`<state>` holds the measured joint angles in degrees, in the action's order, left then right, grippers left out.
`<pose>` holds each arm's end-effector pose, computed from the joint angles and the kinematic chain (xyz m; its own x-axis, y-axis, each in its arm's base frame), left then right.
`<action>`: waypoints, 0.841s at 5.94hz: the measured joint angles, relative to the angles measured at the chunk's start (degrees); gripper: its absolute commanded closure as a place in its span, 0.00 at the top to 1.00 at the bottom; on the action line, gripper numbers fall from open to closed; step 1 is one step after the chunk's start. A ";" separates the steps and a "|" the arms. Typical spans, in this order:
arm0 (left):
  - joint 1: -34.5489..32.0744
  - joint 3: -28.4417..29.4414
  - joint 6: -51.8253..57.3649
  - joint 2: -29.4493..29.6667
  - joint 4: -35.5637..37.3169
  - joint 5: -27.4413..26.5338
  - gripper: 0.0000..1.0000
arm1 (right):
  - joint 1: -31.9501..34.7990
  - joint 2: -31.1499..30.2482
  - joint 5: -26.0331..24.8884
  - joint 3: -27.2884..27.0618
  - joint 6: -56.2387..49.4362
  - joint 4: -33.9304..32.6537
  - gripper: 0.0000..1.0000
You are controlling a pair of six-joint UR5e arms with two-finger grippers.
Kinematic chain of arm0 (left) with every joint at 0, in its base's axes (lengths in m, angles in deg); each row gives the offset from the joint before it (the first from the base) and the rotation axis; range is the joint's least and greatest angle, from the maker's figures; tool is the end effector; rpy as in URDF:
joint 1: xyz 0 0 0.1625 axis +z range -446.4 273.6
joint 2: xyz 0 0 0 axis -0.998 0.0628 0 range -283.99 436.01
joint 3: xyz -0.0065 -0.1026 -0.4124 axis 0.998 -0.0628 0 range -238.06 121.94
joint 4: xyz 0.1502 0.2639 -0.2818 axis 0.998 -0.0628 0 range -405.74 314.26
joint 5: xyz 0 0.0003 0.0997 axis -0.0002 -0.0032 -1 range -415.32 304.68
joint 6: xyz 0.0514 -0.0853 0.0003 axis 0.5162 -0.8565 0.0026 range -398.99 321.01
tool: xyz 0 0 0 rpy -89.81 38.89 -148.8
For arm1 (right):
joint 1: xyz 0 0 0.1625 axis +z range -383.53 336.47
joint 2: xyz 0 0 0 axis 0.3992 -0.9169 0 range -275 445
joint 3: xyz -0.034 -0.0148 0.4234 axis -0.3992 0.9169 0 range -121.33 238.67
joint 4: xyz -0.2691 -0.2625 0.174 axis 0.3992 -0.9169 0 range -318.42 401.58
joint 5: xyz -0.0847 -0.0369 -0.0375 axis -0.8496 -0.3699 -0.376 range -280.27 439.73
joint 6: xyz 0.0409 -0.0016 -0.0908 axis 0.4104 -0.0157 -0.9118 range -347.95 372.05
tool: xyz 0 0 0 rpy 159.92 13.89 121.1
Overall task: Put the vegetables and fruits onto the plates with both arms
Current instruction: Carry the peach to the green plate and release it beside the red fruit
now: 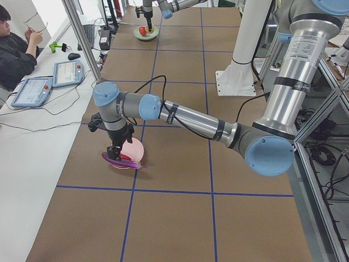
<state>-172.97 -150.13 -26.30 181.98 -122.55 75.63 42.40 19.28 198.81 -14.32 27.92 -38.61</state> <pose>-0.0322 -0.5987 0.5162 0.7192 0.3165 -0.6185 -0.2232 0.9483 0.2258 -0.2018 -0.6598 0.5542 0.8182 -0.2296 0.5272 0.1728 0.9726 0.1554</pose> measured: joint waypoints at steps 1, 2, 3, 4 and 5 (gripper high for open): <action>-0.01 0.03 0.04 -0.04 -0.06 0.00 1.00 | 0.00 -0.04 0.96 0.95 -0.45 -0.01 0.99; -0.22 -0.13 0.03 -0.04 -0.09 0.00 1.00 | 0.21 -0.06 1.75 1.50 -0.94 0.04 1.00; -1.06 -0.40 0.01 -0.03 -0.09 0.00 1.00 | 1.31 -0.21 4.04 1.63 -1.18 0.04 1.00; -1.99 -0.65 -0.11 -0.65 -0.34 0.03 1.00 | 3.82 -1.09 8.64 1.08 -1.30 0.01 1.00; -2.35 -0.86 -0.23 -1.91 -0.84 0.13 1.00 | 6.80 -3.58 13.00 -1.03 -1.30 0.04 1.00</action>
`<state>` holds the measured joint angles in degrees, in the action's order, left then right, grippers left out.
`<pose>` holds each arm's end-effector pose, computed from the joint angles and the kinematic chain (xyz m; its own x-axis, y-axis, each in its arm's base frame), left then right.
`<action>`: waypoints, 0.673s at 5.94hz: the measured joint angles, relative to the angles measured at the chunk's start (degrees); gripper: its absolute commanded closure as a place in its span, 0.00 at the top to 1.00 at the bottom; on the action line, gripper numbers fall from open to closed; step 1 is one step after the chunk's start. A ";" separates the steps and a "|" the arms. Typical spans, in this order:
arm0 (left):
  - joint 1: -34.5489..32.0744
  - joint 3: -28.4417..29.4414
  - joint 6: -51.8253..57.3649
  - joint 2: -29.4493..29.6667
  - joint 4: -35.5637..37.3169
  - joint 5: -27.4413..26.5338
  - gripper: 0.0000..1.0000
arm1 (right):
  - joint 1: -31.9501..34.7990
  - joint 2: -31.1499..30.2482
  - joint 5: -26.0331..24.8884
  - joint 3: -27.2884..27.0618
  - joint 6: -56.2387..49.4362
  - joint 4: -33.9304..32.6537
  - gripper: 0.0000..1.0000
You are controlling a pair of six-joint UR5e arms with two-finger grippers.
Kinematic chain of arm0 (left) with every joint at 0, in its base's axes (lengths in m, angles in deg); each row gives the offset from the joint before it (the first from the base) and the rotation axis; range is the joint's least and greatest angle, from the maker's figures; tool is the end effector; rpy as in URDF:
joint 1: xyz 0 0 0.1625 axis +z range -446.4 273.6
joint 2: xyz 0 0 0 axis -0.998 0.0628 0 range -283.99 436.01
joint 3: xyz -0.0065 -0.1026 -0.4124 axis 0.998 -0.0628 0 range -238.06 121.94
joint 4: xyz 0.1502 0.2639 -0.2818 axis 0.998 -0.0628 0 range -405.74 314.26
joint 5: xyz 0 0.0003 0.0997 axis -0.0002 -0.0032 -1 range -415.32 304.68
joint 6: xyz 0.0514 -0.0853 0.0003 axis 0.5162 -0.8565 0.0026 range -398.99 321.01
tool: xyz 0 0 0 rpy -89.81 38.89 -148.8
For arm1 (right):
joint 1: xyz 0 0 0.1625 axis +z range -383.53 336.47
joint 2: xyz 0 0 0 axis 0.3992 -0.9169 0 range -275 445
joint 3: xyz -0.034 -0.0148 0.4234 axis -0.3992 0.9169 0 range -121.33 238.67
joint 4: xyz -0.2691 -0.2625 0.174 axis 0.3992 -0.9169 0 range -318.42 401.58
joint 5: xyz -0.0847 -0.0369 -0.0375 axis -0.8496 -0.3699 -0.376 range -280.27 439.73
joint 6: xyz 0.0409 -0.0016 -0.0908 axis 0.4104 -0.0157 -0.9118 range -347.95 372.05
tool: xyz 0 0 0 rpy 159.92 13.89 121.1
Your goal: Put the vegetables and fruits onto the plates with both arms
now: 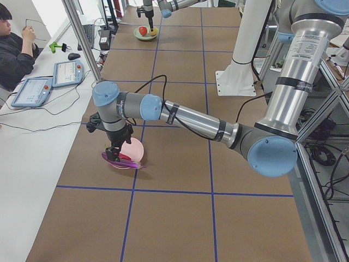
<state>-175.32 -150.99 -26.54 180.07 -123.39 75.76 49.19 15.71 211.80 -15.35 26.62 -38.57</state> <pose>-0.0568 -0.5851 0.5270 0.7309 0.2806 -0.6221 -0.1807 0.9586 0.2201 -0.1315 -0.6464 0.5742 0.7099 -0.1368 0.6909 0.1126 0.9904 0.0804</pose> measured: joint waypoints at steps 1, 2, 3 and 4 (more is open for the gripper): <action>-0.11 -0.11 0.12 -1.29 -0.33 0.15 1.00 | 3.18 -3.14 2.41 -3.37 0.04 0.05 1.00; -0.16 -0.25 0.27 -2.82 -0.48 0.29 1.00 | 6.01 -5.72 3.41 -6.92 0.06 0.06 1.00; -0.22 -0.36 0.38 -4.07 -0.54 0.36 1.00 | 7.68 -8.46 3.73 -10.56 -0.02 0.10 1.00; -0.36 -0.60 0.47 -5.97 -1.72 0.42 1.00 | 9.09 -11.62 4.28 -14.23 -0.11 0.12 1.00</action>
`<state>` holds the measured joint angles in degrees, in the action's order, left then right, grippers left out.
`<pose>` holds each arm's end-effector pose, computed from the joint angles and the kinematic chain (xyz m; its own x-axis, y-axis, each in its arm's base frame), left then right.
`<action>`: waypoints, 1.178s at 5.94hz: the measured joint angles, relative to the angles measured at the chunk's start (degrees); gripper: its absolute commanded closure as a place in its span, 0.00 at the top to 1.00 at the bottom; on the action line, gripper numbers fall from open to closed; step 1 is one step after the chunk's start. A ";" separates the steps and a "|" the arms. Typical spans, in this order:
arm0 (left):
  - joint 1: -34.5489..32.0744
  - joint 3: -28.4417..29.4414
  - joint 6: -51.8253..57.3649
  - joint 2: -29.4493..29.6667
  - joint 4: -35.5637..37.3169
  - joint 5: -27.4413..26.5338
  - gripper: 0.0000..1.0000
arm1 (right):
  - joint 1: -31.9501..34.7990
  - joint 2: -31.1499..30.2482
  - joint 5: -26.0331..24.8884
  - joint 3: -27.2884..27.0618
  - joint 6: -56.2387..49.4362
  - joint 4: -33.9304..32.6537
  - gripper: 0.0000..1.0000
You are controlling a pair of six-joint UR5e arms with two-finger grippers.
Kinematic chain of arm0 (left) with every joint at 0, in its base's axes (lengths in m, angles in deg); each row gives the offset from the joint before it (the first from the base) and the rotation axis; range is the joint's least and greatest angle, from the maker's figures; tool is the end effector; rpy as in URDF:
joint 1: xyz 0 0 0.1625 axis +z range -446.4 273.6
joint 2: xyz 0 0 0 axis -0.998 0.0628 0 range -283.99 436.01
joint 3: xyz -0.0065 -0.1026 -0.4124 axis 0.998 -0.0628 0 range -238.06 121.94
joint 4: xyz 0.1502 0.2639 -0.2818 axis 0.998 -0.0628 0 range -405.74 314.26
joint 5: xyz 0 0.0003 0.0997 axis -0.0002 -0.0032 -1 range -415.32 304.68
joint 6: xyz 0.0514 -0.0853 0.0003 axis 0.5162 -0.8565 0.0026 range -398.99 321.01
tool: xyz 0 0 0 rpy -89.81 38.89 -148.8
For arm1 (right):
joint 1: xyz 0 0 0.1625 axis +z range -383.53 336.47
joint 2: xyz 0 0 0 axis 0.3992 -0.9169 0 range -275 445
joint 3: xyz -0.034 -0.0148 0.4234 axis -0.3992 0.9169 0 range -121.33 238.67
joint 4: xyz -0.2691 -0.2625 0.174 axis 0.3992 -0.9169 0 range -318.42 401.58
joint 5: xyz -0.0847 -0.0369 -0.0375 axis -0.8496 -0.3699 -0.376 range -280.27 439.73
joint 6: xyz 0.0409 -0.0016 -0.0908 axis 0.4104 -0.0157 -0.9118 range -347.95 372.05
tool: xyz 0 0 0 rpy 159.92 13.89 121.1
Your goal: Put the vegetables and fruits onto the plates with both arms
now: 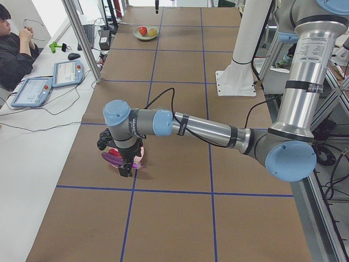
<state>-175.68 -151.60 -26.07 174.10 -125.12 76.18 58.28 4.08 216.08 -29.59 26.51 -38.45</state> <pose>-0.0604 -0.5459 0.5771 0.7270 0.2441 -0.6418 -0.1798 0.9697 0.1652 -0.0209 -0.5746 0.5681 0.6659 -0.0656 0.7432 -0.0311 0.9928 0.1155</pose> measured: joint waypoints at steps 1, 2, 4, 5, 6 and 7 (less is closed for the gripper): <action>-0.08 -0.41 0.06 -3.24 -3.04 0.04 1.00 | 1.13 -3.50 0.96 -3.11 0.02 -0.02 1.00; -0.09 -0.66 0.08 -6.27 -6.04 0.06 1.00 | 2.35 -6.47 2.95 -5.22 0.26 -0.27 1.00; -0.09 -0.39 0.02 -8.60 -7.76 0.06 1.00 | 5.93 -8.79 6.57 -6.16 0.63 -0.80 1.00; -0.01 -0.18 -0.02 -8.81 -7.83 0.07 1.00 | 7.29 -9.96 7.59 -6.20 0.60 -0.91 1.00; 0.04 -0.13 -0.07 -8.85 -7.83 0.07 1.00 | 8.49 -11.62 8.54 -6.36 0.28 -0.90 1.00; 0.04 -0.15 -0.06 -8.88 -7.82 0.07 1.00 | 9.22 -13.98 8.66 -6.59 -0.69 -0.66 1.00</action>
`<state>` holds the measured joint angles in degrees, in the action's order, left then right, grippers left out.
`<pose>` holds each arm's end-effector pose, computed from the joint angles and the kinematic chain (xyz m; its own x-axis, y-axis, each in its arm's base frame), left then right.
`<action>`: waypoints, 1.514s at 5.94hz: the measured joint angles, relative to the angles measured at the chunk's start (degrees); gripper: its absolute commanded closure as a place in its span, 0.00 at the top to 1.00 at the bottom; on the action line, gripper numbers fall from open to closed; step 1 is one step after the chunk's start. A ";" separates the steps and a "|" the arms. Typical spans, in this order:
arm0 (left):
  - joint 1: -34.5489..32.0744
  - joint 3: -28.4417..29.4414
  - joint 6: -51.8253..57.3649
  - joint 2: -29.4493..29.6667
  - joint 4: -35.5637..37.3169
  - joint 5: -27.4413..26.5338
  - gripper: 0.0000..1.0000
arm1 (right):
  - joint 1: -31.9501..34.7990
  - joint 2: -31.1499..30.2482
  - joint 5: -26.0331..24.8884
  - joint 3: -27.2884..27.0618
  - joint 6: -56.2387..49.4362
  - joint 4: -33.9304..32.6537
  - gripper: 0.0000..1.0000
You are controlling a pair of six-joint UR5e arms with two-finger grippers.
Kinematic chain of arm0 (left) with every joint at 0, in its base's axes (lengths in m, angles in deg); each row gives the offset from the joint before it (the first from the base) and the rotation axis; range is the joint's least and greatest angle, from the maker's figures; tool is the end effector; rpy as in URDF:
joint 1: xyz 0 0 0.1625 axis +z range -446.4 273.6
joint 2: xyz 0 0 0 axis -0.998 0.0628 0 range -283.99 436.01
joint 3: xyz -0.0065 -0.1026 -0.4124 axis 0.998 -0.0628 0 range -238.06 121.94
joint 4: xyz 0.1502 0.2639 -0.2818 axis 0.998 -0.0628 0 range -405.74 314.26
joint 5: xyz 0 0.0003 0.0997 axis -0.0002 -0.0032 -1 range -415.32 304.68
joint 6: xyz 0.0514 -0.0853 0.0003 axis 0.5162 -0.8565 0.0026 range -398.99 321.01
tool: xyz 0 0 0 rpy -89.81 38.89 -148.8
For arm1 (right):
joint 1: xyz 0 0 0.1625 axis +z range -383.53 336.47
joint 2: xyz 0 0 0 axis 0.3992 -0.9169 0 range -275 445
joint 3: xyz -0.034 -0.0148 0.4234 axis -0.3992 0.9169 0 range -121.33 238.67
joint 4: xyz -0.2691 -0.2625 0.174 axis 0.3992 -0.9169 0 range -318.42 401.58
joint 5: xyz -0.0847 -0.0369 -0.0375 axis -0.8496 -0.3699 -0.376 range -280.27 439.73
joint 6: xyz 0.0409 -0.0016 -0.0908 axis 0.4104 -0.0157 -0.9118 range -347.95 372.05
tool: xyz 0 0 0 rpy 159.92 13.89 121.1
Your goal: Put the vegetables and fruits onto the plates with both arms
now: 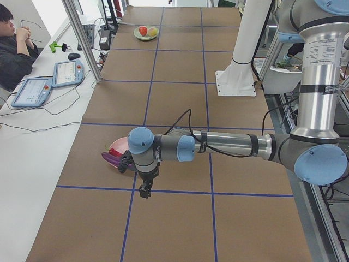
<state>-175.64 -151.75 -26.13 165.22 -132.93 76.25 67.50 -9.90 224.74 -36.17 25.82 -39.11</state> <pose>-0.0607 -0.4866 0.6420 0.7263 0.2332 -0.6466 -0.1795 0.9724 0.1491 0.0600 -0.4625 0.6267 0.5550 0.1170 0.8236 -0.1542 0.9874 -0.0364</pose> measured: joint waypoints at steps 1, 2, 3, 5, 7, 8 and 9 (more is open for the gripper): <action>-0.03 -0.12 0.01 0.00 0.03 0.00 1.00 | 0.33 -2.17 -0.33 -0.26 -1.47 0.15 1.00; -0.05 -0.22 -0.01 0.00 0.07 0.00 1.00 | -0.32 -3.19 -1.97 -0.76 -2.51 0.10 1.00; -0.06 -0.33 -0.03 0.00 0.08 0.00 1.00 | -2.43 -3.45 -5.54 -1.59 -2.93 -0.17 1.00; -0.06 -0.47 -0.03 -0.01 0.09 0.00 1.00 | -5.41 -2.83 -9.37 -5.01 -4.39 -7.02 1.00; -0.06 -0.48 -0.03 0.00 0.09 -0.04 1.00 | -2.14 -2.68 -9.40 -9.31 -11.37 -17.34 1.00; -0.05 -0.46 -0.03 0.00 0.07 -0.02 1.00 | 0.12 -3.05 -7.31 -10.07 -13.69 -18.87 1.00; 0.00 -0.37 -0.01 0.00 0.00 -0.01 1.00 | 1.30 -3.43 -5.27 -10.43 -14.52 -19.17 1.00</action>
<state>-175.64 -152.12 -26.14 165.22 -132.94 76.25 68.80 -13.33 219.48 -46.61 11.31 -58.28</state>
